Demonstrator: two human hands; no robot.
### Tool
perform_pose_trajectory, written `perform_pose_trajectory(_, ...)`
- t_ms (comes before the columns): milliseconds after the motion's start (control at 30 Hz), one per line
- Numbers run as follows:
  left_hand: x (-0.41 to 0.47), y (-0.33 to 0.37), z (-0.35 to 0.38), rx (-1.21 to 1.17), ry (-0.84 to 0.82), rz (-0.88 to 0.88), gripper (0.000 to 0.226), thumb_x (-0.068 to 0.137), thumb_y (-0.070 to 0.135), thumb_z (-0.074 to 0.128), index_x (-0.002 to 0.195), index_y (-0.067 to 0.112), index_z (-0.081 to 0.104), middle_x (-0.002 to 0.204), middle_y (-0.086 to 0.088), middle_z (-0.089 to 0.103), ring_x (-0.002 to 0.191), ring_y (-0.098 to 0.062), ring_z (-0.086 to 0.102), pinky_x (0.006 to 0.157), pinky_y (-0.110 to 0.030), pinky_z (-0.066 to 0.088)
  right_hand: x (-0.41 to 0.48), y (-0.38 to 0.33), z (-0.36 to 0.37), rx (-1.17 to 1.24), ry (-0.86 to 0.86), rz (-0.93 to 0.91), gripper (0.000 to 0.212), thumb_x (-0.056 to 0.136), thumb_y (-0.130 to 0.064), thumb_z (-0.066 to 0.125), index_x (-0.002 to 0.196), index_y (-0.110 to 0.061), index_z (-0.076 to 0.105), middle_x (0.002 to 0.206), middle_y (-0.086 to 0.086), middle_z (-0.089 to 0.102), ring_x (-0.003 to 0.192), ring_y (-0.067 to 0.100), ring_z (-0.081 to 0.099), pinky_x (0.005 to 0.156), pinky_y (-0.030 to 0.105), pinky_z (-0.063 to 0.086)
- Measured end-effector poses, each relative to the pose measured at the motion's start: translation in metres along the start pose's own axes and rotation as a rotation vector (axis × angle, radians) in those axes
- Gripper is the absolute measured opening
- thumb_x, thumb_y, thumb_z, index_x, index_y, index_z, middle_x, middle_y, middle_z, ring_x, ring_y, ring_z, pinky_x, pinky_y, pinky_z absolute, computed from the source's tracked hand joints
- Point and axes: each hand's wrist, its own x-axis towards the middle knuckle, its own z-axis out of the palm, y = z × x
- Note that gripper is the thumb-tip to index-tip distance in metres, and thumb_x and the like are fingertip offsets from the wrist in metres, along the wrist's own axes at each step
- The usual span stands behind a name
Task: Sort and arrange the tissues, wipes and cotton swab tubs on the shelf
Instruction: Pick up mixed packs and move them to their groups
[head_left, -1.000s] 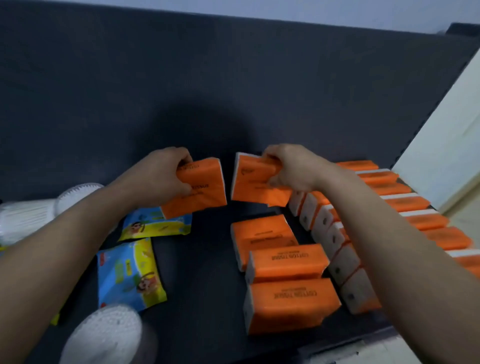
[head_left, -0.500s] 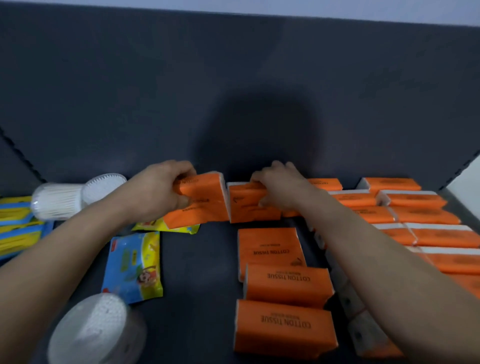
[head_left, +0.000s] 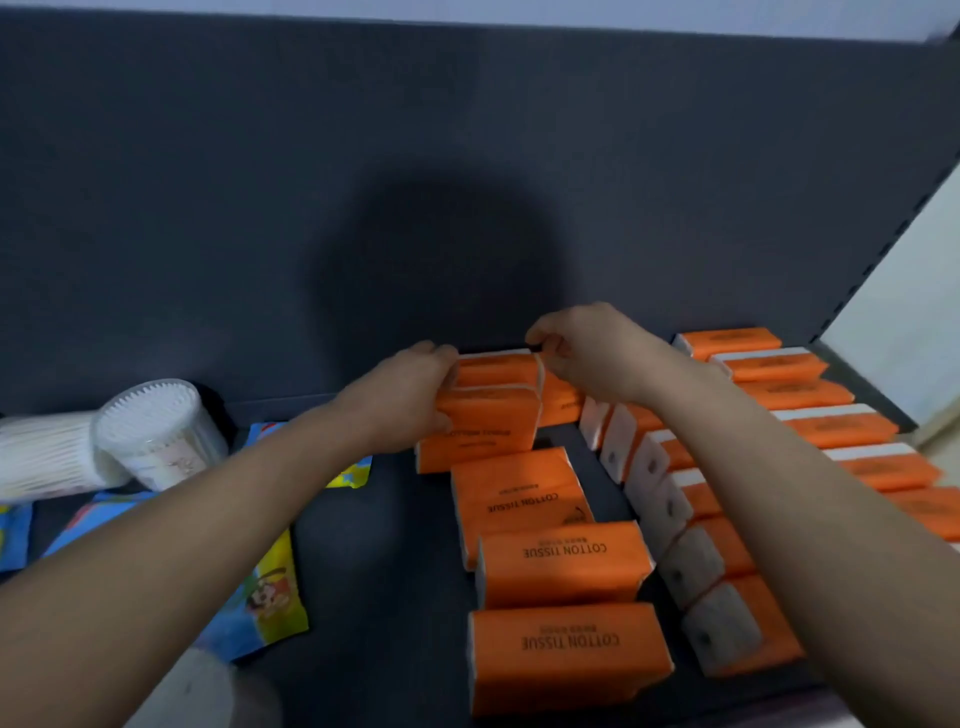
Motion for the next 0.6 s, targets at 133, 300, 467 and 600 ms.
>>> perform_pose_trajectory(133, 0.009, 0.01, 0.008, -0.06, -0.03, 0.015, 0.036, 0.073, 0.025, 0.075, 0.092, 0.021, 0.044, 0.1, 0.002, 0.044, 0.089, -0.016, 0.051, 0.073, -0.03, 0.047, -0.017, 0.004, -0.004, -0.009, 0.016, 0.036, 0.031, 0.089, -0.017, 0.049, 0.118, -0.021, 0.06, 0.114, 0.008, 0.064, 0.104, 0.027, 0.059, 0.087, 0.04, 0.05)
perform_pose_trajectory(300, 0.002, 0.008, -0.001, -0.053, -0.006, 0.003, 0.043, 0.074, 0.028, 0.075, 0.108, 0.017, 0.052, 0.106, 0.0, 0.05, 0.094, -0.017, 0.052, 0.086, -0.036, 0.048, -0.026, 0.003, -0.008, 0.003, 0.022, 0.053, 0.03, 0.088, -0.02, 0.053, 0.117, -0.018, 0.061, 0.111, 0.009, 0.065, 0.1, 0.028, 0.06, 0.085, 0.042, 0.051)
perform_pose_trajectory(467, -0.031, -0.003, -0.027, -0.1, 0.184, -0.036, 0.025, 0.08, 0.018, 0.069, 0.103, 0.015, 0.06, 0.096, 0.002, 0.059, 0.086, -0.015, 0.058, 0.074, -0.024, 0.043, -0.019, -0.012, -0.014, -0.001, 0.045, -0.049, 0.039, 0.089, -0.022, 0.054, 0.129, -0.019, 0.054, 0.125, 0.005, 0.06, 0.114, 0.025, 0.055, 0.096, 0.039, 0.046)
perform_pose_trajectory(600, -0.074, -0.015, -0.044, -0.113, 0.327, -0.143, 0.021, 0.079, 0.013, 0.069, 0.1, 0.014, 0.063, 0.092, 0.002, 0.062, 0.083, -0.014, 0.059, 0.076, -0.022, 0.044, -0.008, -0.04, -0.015, 0.016, 0.059, -0.188, 0.043, 0.09, -0.028, 0.056, 0.132, -0.02, 0.05, 0.126, 0.004, 0.058, 0.114, 0.022, 0.055, 0.096, 0.039, 0.047)
